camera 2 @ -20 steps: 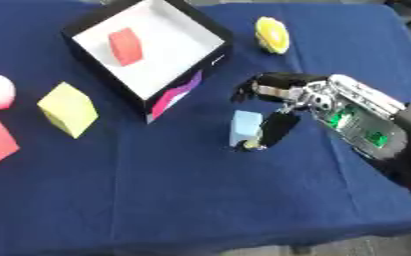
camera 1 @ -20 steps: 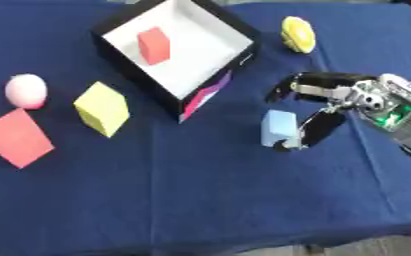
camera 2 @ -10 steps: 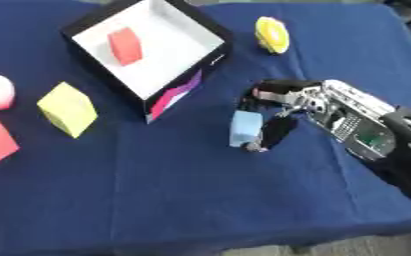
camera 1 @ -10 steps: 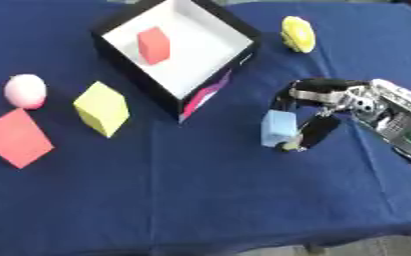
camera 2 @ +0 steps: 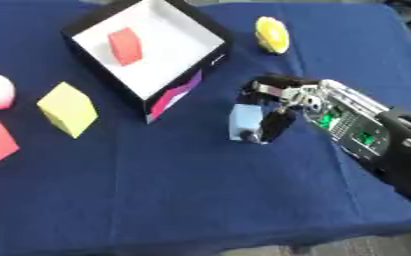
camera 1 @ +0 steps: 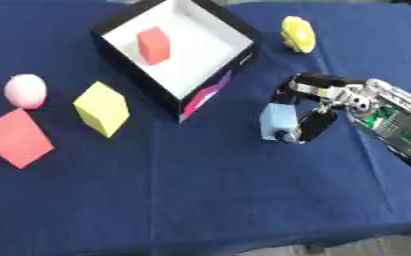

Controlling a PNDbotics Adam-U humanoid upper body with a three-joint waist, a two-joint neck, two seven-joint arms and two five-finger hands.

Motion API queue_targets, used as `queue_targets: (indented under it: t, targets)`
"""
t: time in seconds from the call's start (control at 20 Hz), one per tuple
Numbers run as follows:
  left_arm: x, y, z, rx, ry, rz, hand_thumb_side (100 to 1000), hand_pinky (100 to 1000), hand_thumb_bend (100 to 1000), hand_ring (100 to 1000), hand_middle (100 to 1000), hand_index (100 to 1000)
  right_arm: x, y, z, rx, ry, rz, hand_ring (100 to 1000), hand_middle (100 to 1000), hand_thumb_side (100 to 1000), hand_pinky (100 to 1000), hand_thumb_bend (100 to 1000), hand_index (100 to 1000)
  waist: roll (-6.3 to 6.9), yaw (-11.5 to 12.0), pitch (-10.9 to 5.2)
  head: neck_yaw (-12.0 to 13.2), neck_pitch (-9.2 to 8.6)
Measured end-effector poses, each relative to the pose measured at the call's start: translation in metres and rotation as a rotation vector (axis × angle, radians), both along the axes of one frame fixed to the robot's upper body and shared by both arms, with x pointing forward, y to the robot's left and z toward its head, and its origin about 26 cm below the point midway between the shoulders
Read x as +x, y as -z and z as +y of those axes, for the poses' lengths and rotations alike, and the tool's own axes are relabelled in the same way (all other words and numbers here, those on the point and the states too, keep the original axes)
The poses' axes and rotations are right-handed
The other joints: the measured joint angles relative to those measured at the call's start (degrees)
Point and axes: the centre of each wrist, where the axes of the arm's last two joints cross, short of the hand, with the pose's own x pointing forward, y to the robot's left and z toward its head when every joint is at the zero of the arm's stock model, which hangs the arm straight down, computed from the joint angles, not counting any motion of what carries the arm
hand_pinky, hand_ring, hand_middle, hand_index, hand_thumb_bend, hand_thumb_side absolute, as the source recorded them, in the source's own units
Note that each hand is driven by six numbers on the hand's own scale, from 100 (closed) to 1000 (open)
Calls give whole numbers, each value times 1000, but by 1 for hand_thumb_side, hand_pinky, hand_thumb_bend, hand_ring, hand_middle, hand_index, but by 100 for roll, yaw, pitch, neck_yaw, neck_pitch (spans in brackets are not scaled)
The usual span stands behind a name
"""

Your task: Pick up objects on the table and place them in the box.

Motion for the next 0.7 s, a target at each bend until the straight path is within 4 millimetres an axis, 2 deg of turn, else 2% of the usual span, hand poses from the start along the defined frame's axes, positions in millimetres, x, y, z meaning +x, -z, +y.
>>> queue_targets:
  t: [0.05, 0.15, 0.25, 0.45, 0.6, 0.7]
  targets:
    - [0, 0, 0, 0, 0, 0, 856, 807, 154, 840, 852, 907, -3, -7, 0, 6, -8, -16, 720, 506, 100, 738, 247, 631, 0, -5, -1, 10, 0]
    - [0, 1, 0, 0, 0, 1, 854, 807, 154, 840, 852, 907, -9, -30, 2, 20, -34, -69, 719, 512, 100, 741, 250, 637, 0, -25, -2, 22, 0]
    - [0, 1, 1, 1, -1, 2, 853, 807, 154, 841, 853, 908, -17, -62, 8, 36, -69, -146, 719, 515, 100, 744, 254, 640, 0, -25, -5, 34, 0]
    - [-1, 1, 1, 2, 0, 3, 852, 807, 155, 841, 854, 908, -20, -123, 28, 69, -129, -299, 721, 521, 100, 749, 261, 647, 0, -5, -6, 35, 0]
    - [0, 1, 1, 2, 3, 3, 852, 808, 155, 842, 854, 908, 4, -150, 52, 94, -140, -351, 720, 521, 100, 749, 262, 646, 0, 29, -6, 26, 0]
    - [0, 1, 0, 0, 7, 3, 852, 807, 156, 842, 854, 908, 30, -154, 72, 99, -128, -357, 722, 523, 100, 751, 276, 648, 1, 82, -6, -2, 1]
